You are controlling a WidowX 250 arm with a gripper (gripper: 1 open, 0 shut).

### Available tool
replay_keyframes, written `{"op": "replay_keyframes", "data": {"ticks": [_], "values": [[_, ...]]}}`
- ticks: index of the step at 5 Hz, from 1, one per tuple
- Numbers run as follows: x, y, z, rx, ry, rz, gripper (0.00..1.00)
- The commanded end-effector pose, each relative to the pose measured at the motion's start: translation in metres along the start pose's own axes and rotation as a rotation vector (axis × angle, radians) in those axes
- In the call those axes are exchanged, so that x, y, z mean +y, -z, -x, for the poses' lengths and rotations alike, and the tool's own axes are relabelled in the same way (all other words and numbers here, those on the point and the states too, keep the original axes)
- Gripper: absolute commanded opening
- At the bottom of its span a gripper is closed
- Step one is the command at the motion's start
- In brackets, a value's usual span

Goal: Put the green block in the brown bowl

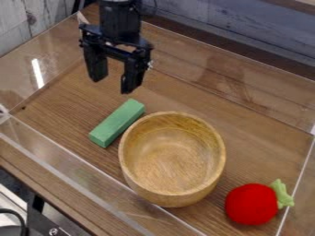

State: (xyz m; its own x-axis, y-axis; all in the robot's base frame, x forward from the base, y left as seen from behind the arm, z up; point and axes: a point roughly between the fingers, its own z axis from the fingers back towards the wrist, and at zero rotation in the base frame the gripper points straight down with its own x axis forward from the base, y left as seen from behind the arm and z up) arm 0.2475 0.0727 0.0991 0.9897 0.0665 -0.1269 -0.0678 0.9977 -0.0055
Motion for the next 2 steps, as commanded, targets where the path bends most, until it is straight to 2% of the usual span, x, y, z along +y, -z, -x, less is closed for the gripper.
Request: {"op": "replay_keyframes", "data": {"ticks": [1, 2], "values": [[-0.0058, -0.0091, 0.0005, -0.046, 0.055, -0.019, 1.00], [-0.0042, -0.0037, 0.0024, -0.047, 0.045, -0.017, 1.00]]}}
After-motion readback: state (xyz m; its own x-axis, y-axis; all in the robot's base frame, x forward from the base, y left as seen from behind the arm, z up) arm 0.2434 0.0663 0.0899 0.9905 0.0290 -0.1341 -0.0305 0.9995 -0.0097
